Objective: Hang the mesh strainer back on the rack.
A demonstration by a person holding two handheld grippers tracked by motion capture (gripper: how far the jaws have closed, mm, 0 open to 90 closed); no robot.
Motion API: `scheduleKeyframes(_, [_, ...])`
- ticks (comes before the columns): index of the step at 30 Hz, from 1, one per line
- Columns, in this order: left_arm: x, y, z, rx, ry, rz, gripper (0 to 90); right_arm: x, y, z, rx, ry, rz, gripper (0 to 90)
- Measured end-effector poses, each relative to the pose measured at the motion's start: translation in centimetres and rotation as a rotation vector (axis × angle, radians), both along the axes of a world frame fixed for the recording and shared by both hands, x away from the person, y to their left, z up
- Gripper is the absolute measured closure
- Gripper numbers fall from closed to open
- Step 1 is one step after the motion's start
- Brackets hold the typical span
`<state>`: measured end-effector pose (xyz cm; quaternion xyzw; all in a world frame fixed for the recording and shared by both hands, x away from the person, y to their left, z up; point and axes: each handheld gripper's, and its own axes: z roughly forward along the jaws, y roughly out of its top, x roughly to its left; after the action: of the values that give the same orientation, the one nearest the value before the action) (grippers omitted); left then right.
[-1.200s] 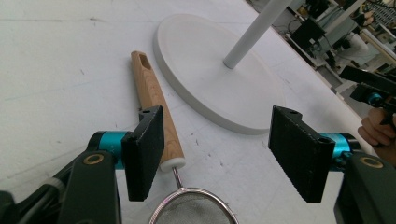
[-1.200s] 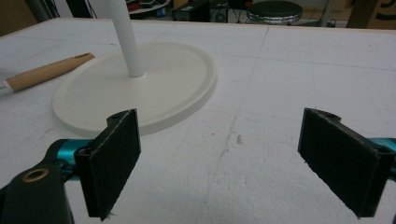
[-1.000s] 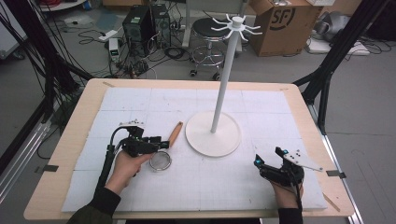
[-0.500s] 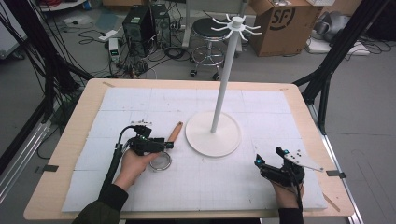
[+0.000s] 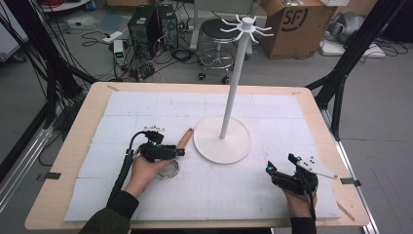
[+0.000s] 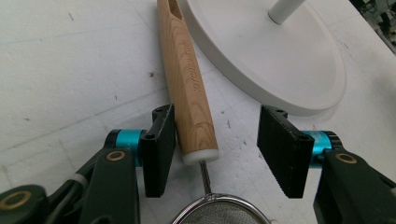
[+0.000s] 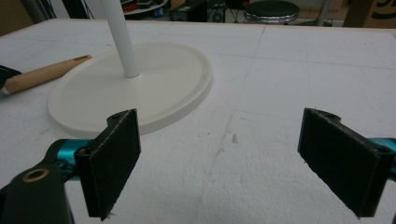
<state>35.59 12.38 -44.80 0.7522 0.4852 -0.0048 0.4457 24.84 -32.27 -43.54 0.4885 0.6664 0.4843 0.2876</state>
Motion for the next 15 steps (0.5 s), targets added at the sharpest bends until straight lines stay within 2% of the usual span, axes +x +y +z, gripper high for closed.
scheduleKeyframes(8, [0.13,-0.26,-0.07,0.039,0.008,-0.002,55.9,-0.03,-0.09,0.0,0.003,0.005,0.0,12.3])
scheduleKeyframes(11, [0.25,-0.32,-0.11,0.026,0.027,-0.01,60.3,-0.01,-0.07,0.0,0.0,0.004,-0.001,12.3])
scheduleKeyframes(15, [0.37,-0.59,-0.13,0.017,0.04,-0.018,60.0,-0.02,-0.1,-0.01,0.0,0.004,-0.001,12.3])
